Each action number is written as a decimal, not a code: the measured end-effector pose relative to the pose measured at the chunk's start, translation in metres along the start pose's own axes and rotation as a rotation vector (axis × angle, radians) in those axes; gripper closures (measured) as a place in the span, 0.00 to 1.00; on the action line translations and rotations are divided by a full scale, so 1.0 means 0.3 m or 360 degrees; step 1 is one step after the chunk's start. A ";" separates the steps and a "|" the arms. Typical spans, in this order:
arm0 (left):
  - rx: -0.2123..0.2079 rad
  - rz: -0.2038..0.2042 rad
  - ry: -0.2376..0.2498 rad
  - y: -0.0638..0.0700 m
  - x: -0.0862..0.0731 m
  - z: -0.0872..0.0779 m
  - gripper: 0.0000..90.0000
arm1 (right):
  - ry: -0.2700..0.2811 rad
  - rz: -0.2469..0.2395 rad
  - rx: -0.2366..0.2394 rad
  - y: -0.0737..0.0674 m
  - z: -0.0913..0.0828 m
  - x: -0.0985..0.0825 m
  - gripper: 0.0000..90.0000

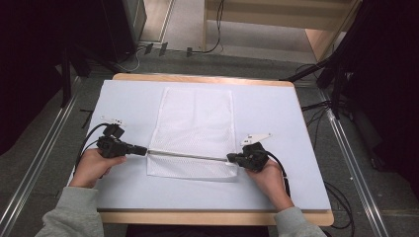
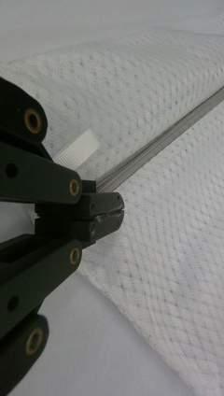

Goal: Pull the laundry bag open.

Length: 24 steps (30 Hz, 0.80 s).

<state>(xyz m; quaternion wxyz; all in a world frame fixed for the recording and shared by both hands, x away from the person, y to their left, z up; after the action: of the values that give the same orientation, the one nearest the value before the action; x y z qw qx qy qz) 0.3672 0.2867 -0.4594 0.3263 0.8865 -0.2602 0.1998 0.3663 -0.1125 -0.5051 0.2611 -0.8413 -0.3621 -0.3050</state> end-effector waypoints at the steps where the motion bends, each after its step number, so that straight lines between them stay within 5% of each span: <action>1: -0.0008 0.0014 0.0006 0.001 0.001 -0.001 0.97 | 0.0003 0.0006 0.0003 0.002 0.000 0.000 1.00; 4: -0.0006 0.0033 0.0061 0.002 0.007 -0.010 0.93 | 0.0001 -0.0006 -0.0003 0.001 -0.001 0.001 1.00; 8: -0.0006 0.0044 0.0119 -0.005 0.007 -0.025 0.78 | -0.0024 -0.0027 0.0041 -0.009 -0.004 0.006 0.84; 15: 0.0181 0.0155 0.0170 -0.010 0.009 -0.021 0.60 | 0.0005 0.0016 0.0045 -0.011 -0.005 0.027 0.60; 24: 0.0332 0.0176 0.0232 -0.023 0.018 -0.027 0.43 | 0.0108 0.0093 0.0011 0.025 -0.050 0.036 0.51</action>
<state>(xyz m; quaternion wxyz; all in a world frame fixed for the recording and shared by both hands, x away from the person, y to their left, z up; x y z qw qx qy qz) 0.3741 0.2947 -0.4542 0.2389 0.8831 -0.2621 0.3073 0.3733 -0.1221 -0.4891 0.2849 -0.8397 -0.3294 -0.3242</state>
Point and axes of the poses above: each handheld gripper's, and its own axes: z roughly forward along the jaws, x roughly out of its top, y roughly to its right, the point moved 4 cm from there along z, roughly forward along the jaws, and after that the axes turned 1 degree about z, right-handed, at the moved point
